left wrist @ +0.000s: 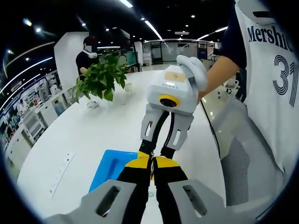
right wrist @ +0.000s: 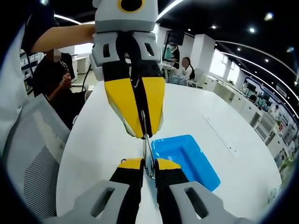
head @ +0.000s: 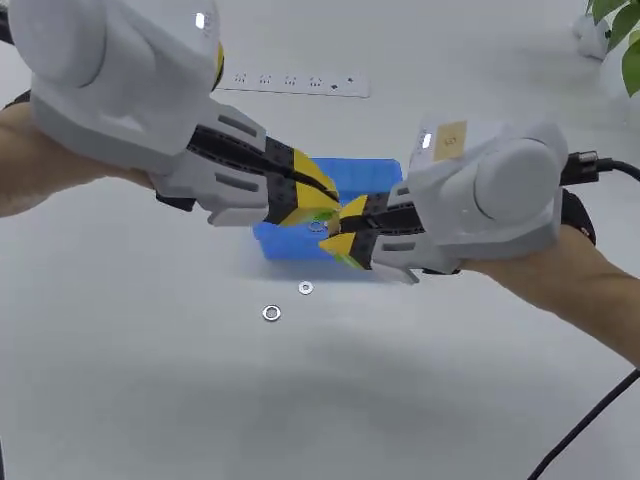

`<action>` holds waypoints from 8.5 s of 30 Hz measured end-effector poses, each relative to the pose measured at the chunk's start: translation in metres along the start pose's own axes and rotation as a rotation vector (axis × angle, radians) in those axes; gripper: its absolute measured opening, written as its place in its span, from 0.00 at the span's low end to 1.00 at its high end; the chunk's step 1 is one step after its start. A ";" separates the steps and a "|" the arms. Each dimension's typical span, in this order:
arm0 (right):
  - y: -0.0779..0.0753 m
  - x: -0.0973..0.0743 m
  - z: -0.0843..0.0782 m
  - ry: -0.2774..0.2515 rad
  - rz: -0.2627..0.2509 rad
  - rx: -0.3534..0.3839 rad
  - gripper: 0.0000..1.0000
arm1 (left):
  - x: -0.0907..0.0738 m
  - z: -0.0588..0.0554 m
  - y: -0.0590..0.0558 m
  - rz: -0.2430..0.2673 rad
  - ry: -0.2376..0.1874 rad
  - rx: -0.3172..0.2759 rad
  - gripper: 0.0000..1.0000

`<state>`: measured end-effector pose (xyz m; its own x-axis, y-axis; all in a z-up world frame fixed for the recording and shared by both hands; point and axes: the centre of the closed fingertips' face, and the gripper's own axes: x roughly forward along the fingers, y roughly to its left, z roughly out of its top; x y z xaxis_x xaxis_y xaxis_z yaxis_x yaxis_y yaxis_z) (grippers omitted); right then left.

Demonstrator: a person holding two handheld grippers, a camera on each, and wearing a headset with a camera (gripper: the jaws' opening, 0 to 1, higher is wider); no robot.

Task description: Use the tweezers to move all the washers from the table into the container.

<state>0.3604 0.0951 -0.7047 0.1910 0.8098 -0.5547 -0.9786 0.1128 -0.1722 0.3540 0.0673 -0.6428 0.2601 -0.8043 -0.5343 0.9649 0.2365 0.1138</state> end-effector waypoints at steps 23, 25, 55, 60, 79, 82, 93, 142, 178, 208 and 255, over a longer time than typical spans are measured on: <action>-0.049 0.020 0.001 -0.006 -0.034 -0.002 0.10 | 0.007 -0.004 0.050 0.041 -0.003 0.014 0.05; -0.054 0.023 -0.001 -0.005 -0.036 0.002 0.10 | 0.010 -0.006 0.054 0.043 -0.007 0.008 0.05; -0.063 0.058 -0.047 0.045 0.027 0.068 0.10 | 0.043 -0.054 0.073 0.012 0.040 -0.096 0.06; -0.061 0.060 -0.053 0.053 0.034 0.081 0.10 | 0.047 -0.058 0.071 -0.001 0.050 -0.099 0.06; -0.063 0.046 -0.035 0.030 0.015 0.026 0.12 | 0.034 -0.038 0.067 0.020 0.029 -0.061 0.05; -0.058 0.041 -0.029 0.024 0.017 0.017 0.12 | 0.029 -0.032 0.060 0.024 0.029 -0.047 0.05; -0.029 0.023 -0.003 0.017 0.030 -0.087 0.11 | 0.008 -0.012 0.031 0.044 0.015 -0.022 0.05; 0.040 0.033 -0.011 0.034 0.141 -0.080 0.09 | 0.003 -0.045 -0.030 0.016 0.044 -0.093 0.07; 0.022 0.062 -0.038 0.041 0.131 -0.031 0.11 | 0.019 -0.078 -0.010 0.014 0.108 -0.097 0.06; 0.027 0.061 -0.045 0.058 0.142 -0.017 0.12 | 0.024 -0.078 -0.011 -0.014 0.124 -0.110 0.06; 0.025 0.039 -0.018 0.001 0.124 0.003 0.10 | 0.014 -0.060 -0.011 -0.013 0.127 -0.096 0.07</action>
<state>0.3451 0.1193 -0.7457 0.0687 0.8168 -0.5728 -0.9949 0.0134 -0.1001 0.3448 0.0857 -0.7021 0.2351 -0.7338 -0.6374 0.9589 0.2824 0.0285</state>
